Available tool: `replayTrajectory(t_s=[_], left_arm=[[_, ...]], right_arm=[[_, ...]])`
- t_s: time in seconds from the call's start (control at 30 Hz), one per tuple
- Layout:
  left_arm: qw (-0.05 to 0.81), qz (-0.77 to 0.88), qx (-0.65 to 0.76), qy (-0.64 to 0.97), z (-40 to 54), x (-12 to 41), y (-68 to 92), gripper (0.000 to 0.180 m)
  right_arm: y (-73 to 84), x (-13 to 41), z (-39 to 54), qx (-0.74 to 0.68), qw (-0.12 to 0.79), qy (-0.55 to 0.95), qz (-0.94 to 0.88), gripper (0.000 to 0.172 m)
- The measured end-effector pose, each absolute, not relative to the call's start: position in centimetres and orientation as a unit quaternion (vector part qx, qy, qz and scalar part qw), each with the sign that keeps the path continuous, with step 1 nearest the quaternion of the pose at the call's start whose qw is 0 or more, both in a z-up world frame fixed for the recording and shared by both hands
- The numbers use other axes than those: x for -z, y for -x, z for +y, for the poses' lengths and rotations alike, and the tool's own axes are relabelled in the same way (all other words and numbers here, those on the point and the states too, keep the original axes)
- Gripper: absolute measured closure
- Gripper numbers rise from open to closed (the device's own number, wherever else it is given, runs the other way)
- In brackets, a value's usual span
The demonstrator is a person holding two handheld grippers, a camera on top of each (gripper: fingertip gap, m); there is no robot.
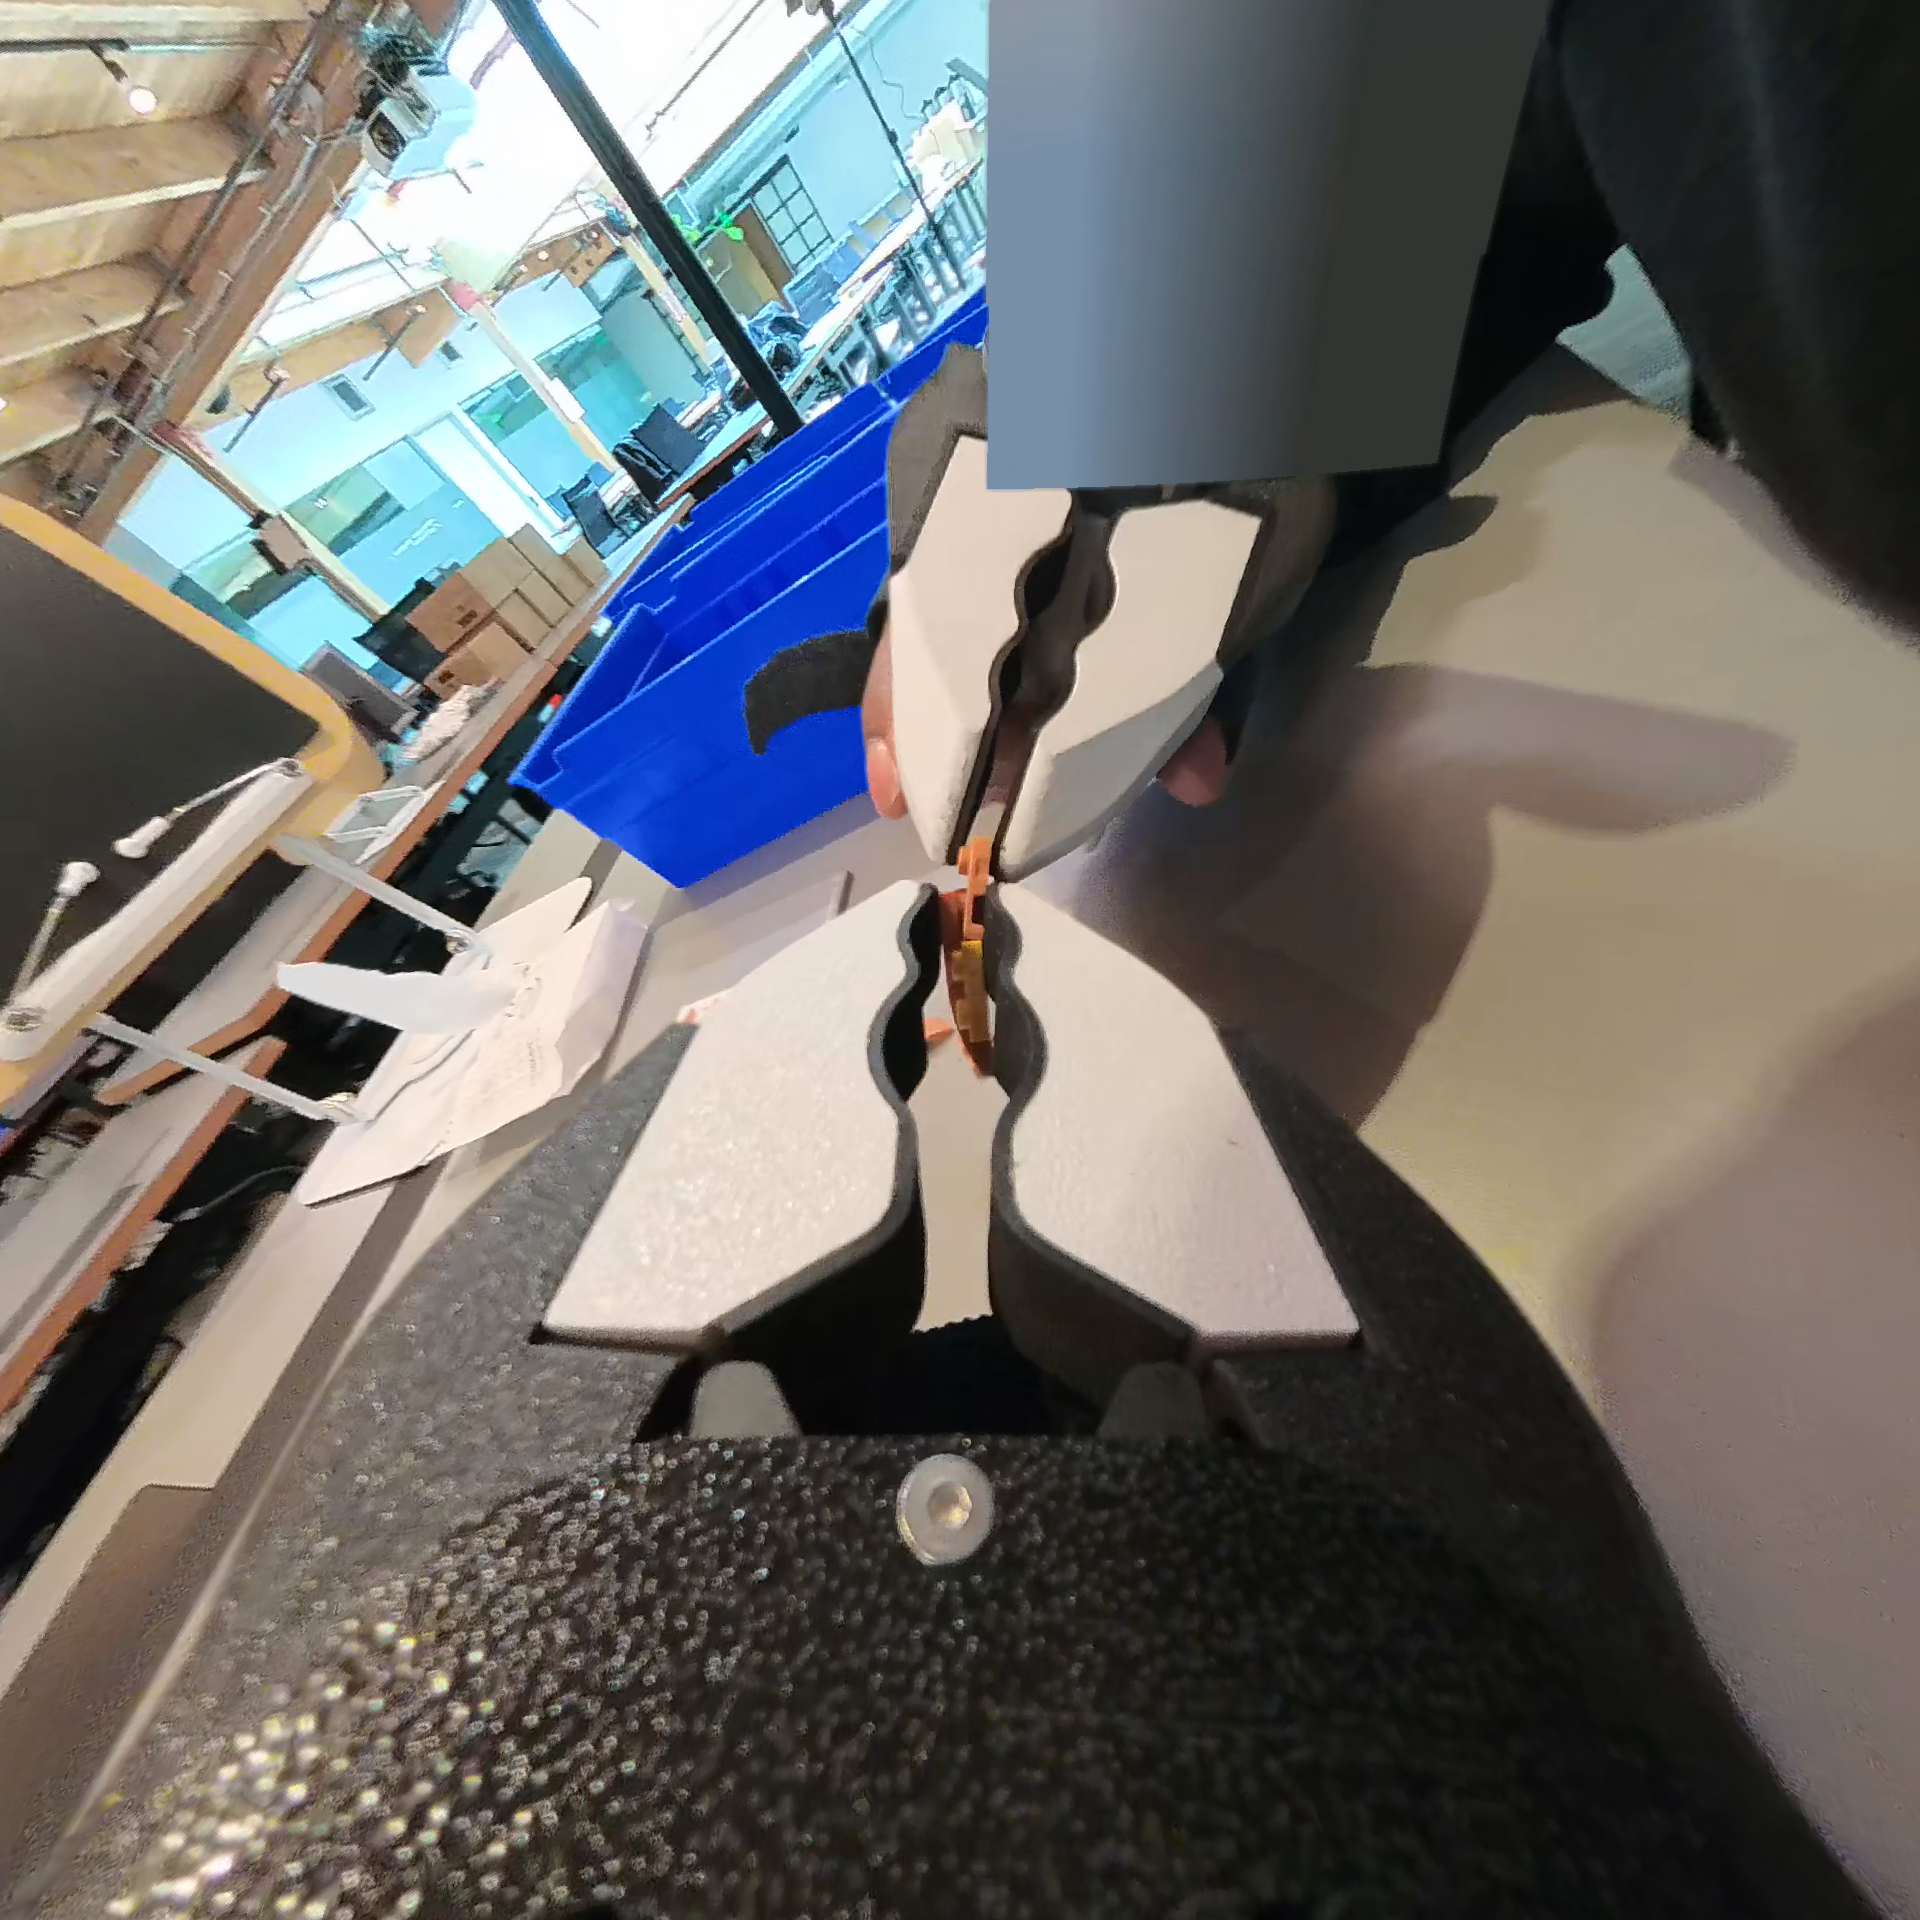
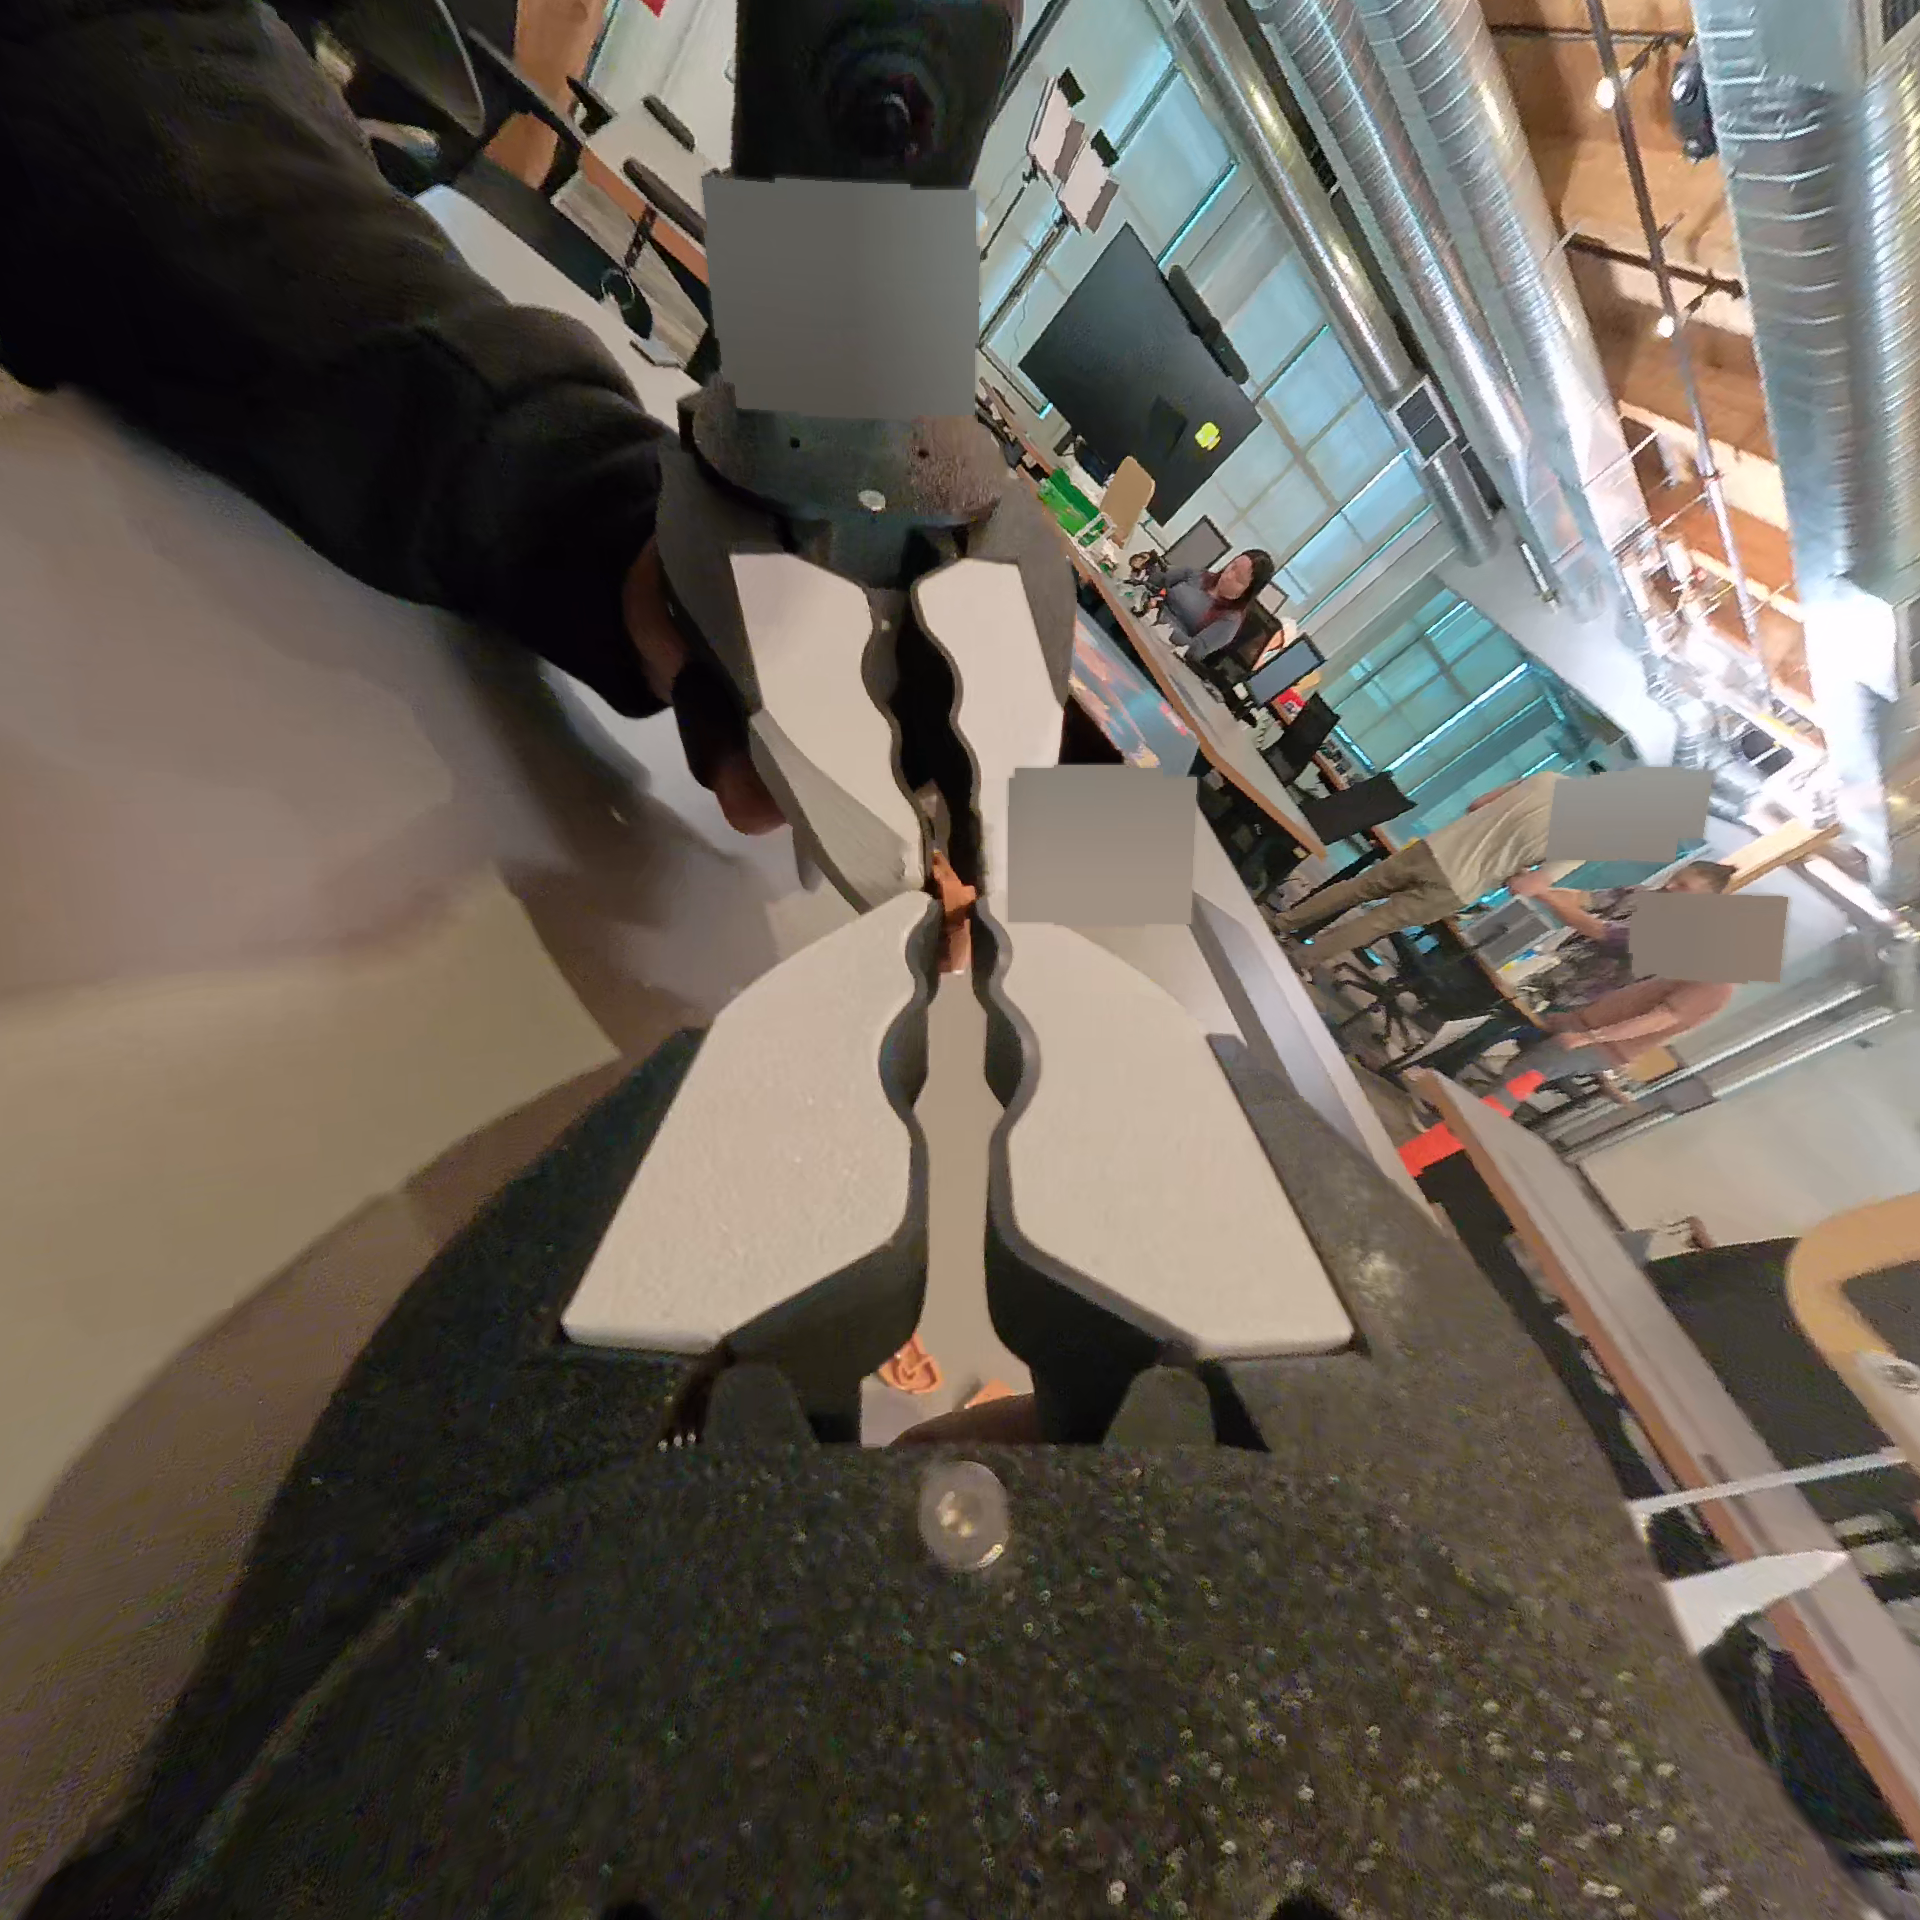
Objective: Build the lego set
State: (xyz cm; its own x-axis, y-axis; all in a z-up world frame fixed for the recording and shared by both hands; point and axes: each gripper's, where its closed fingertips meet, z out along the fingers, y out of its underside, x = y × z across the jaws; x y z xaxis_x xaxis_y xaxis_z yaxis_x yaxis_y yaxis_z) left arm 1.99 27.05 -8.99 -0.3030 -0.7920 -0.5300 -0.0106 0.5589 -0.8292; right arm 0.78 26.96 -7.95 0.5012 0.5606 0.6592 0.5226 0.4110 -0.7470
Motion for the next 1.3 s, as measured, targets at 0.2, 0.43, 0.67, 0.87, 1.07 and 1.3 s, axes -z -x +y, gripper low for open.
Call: replayTrajectory(t_s=[0.2, 0.43, 0.67, 0.87, 1.07, 1.3], left_arm=[[0.554, 0.718, 0.332, 0.260, 27.1, 8.8, -2.1, 0.173], [0.563, 0.728, 0.298, 0.253, 27.2, 9.3, -2.2, 0.173], [0.559, 0.739, 0.281, 0.249, 27.2, 9.6, -2.2, 0.173], [0.560, 0.746, 0.265, 0.243, 27.2, 9.7, -2.1, 0.173], [0.558, 0.750, 0.258, 0.244, 27.2, 9.9, -2.1, 0.173], [0.552, 0.760, 0.240, 0.245, 27.3, 10.5, -2.2, 0.173]], right_arm=[[-0.9, 7.8, 26.9, 0.057, 0.685, 0.511, -0.516, 0.168], [-1.0, 8.3, 27.1, 0.120, 0.680, 0.491, -0.531, 0.168], [-0.8, 8.6, 27.1, 0.127, 0.675, 0.489, -0.539, 0.168], [-0.7, 8.7, 27.1, 0.126, 0.671, 0.492, -0.541, 0.168], [-0.7, 8.9, 27.1, 0.128, 0.664, 0.496, -0.544, 0.168], [-0.6, 9.5, 27.3, 0.129, 0.649, 0.510, -0.550, 0.168]])
